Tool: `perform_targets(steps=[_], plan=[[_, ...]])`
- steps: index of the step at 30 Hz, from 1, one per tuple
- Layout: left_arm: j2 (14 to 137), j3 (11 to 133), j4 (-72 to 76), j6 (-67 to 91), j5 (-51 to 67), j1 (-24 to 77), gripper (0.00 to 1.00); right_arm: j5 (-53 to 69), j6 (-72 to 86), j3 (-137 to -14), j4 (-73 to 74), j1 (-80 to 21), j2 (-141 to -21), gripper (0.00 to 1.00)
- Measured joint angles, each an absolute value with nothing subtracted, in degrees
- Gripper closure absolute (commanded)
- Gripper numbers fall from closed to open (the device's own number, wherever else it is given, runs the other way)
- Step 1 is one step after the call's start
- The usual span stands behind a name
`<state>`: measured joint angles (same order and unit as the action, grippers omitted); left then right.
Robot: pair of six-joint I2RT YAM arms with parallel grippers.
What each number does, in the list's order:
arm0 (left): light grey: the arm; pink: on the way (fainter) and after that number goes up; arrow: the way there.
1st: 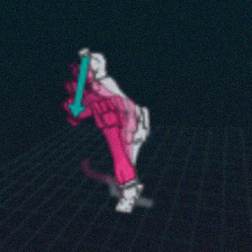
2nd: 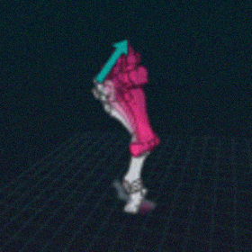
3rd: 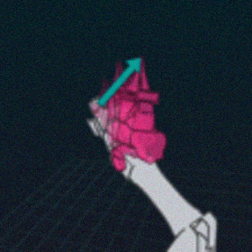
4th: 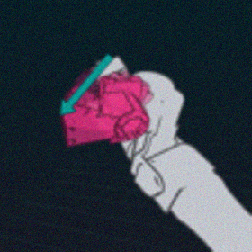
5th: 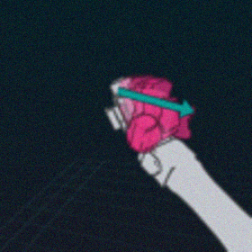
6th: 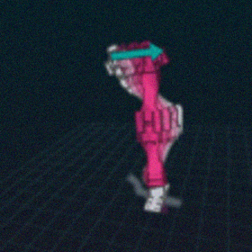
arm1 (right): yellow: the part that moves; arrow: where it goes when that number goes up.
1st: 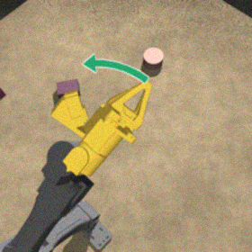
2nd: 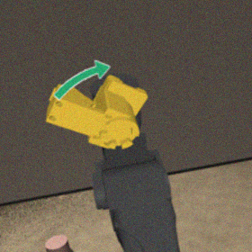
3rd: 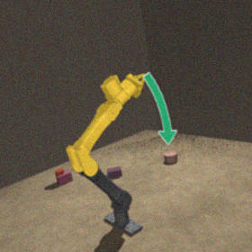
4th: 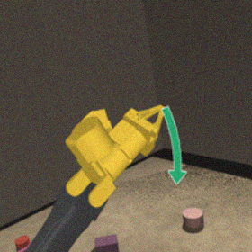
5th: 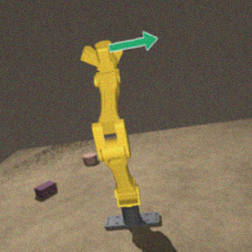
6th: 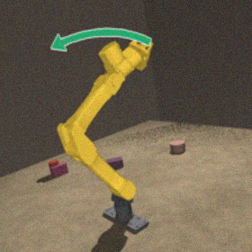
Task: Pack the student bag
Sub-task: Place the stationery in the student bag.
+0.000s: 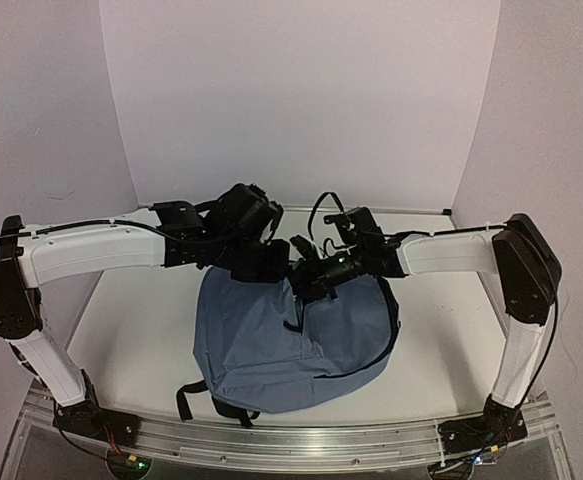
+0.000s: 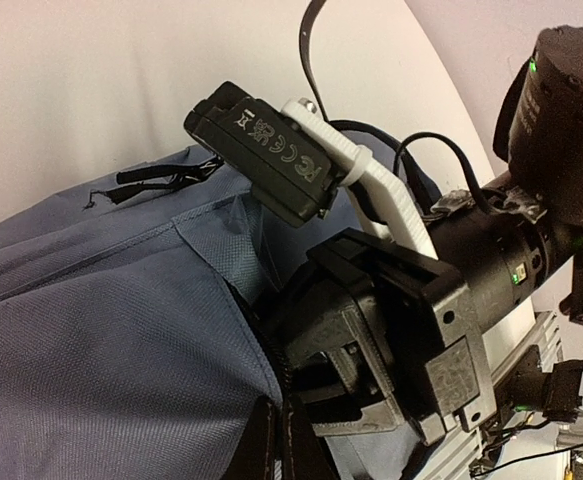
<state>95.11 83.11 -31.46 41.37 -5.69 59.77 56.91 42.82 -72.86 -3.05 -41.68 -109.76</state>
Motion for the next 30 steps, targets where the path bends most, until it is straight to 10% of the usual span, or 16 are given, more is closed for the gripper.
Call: perform_targets(steps=[12,27,30], plan=[[94.6,82.1,-30.7,44.4,-5.8,58.0,1.00,55.9,48.8,-69.8,-12.7,-42.5,-109.8,0.50],[94.0,80.3,-29.4,45.5,-3.6,56.9,1.00,52.0,31.5,-68.1,7.1,-37.7,-93.6,0.65],[94.0,80.3,-29.4,45.5,-3.4,56.9,1.00,50.4,28.9,-68.1,10.3,-37.7,-93.5,0.52]])
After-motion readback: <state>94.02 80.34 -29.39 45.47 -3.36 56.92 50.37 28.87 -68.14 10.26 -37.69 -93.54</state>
